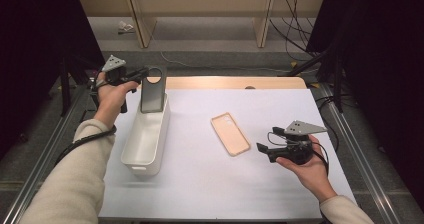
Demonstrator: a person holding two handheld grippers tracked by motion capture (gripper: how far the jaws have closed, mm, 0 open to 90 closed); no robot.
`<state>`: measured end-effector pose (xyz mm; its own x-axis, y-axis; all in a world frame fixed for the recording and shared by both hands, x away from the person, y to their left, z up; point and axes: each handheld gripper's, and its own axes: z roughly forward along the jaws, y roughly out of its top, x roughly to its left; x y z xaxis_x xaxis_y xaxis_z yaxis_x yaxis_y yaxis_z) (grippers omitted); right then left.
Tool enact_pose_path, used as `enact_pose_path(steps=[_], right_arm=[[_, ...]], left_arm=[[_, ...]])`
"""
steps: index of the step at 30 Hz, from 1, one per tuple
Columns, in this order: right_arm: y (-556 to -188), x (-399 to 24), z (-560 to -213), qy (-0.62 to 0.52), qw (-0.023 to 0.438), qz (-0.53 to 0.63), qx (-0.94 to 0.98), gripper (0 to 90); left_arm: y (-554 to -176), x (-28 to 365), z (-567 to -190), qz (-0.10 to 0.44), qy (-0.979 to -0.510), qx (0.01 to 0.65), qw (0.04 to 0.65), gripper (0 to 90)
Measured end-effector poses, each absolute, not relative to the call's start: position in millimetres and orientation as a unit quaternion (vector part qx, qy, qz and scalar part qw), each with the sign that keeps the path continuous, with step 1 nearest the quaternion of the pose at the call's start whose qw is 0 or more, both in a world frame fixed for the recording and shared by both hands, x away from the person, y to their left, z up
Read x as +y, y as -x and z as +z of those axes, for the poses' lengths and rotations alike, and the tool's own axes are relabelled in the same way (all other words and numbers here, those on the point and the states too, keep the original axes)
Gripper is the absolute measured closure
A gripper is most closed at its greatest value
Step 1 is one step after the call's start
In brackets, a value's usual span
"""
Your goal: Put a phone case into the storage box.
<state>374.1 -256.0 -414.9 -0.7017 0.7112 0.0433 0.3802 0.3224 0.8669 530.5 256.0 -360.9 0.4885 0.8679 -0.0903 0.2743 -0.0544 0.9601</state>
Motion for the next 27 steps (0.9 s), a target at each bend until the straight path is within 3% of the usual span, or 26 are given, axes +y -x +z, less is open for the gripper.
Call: enact_pose_path(steps=[27], right_arm=[[-374.3, -255.8, -415.3, -0.344, 0.174, 0.468, 0.795, 16.5]], left_arm=[[-538.3, 255.4, -379.7, 0.261, -0.684, 0.433, 0.526, 81.1]])
